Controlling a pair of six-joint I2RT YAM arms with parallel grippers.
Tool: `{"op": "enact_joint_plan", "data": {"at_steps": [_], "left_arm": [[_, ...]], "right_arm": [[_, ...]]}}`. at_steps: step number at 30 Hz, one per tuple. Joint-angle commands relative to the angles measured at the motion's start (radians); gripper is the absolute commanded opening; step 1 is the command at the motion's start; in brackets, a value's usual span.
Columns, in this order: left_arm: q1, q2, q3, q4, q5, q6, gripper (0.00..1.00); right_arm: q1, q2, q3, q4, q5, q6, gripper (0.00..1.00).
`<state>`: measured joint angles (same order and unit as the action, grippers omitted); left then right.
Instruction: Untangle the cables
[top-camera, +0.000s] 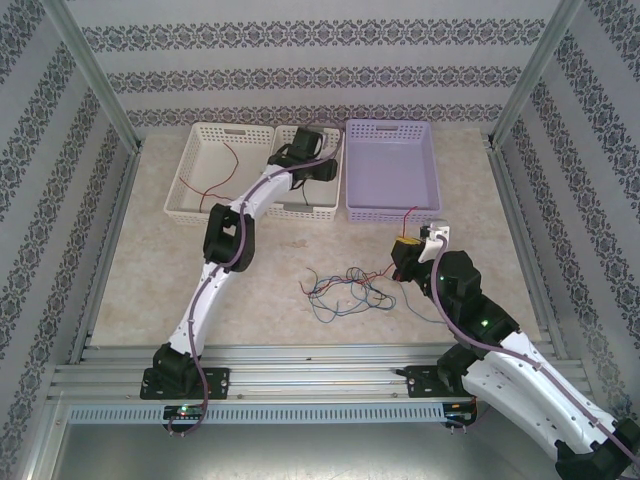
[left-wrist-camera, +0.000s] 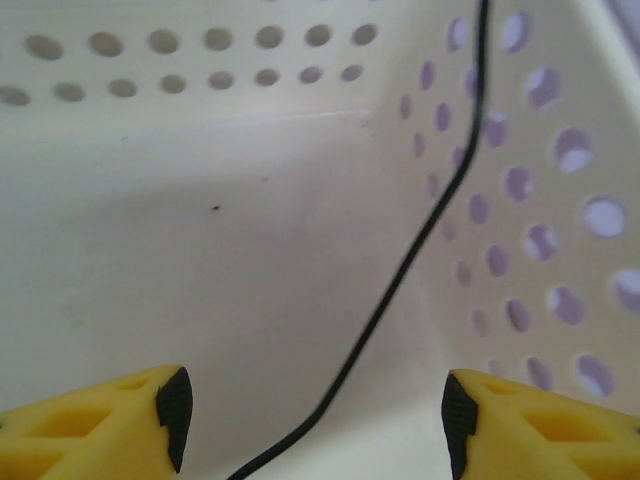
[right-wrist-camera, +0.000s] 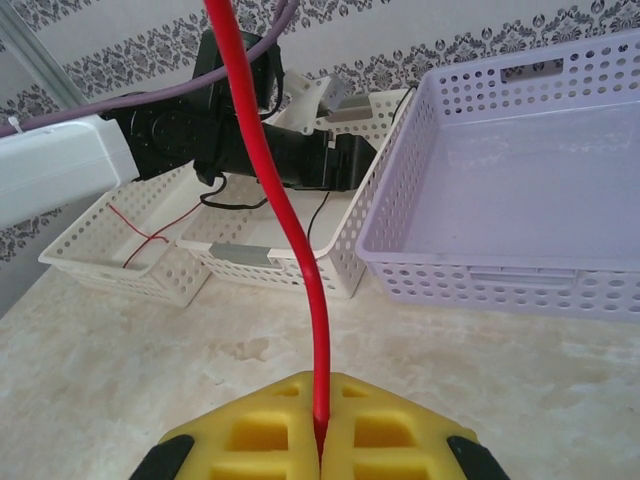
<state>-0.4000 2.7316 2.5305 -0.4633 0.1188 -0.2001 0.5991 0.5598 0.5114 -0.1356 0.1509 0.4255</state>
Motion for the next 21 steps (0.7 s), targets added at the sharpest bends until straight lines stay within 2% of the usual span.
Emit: {"op": "enact_joint_plan", "data": {"at_steps": [1, 6, 9, 11, 15, 20, 21], "left_arm": [[-0.010, 0.060, 0.094, -0.098, -0.039, 0.031, 0.65], [-0.010, 0.066, 0.108, -0.092, -0.063, 0.028, 0.67], [-0.010, 0.069, 0.109, -0.083, -0.070, 0.030, 0.58], [-0.010, 0.070, 0.111, -0.078, -0.069, 0.030, 0.47], [-0.010, 0.070, 0.114, -0.075, -0.074, 0.028, 0.33], [-0.008, 0.069, 0.111, -0.075, -0.070, 0.030, 0.00], [-0.008, 0.068, 0.111, -0.075, -0.073, 0.030, 0.00]], "right_arm": [[0.017, 0.006, 0.027, 0.031, 0.024, -0.015, 0.00], [0.024, 0.008, 0.031, 0.034, 0.033, -0.021, 0.00], [0.028, 0.017, 0.033, 0.036, 0.035, -0.023, 0.00], [0.031, 0.027, 0.037, 0.040, 0.036, -0.024, 0.00], [0.037, 0.035, 0.039, 0.047, 0.037, -0.025, 0.00], [0.045, 0.037, 0.035, 0.050, 0.044, -0.027, 0.00], [0.046, 0.037, 0.034, 0.051, 0.044, -0.027, 0.00]]}}
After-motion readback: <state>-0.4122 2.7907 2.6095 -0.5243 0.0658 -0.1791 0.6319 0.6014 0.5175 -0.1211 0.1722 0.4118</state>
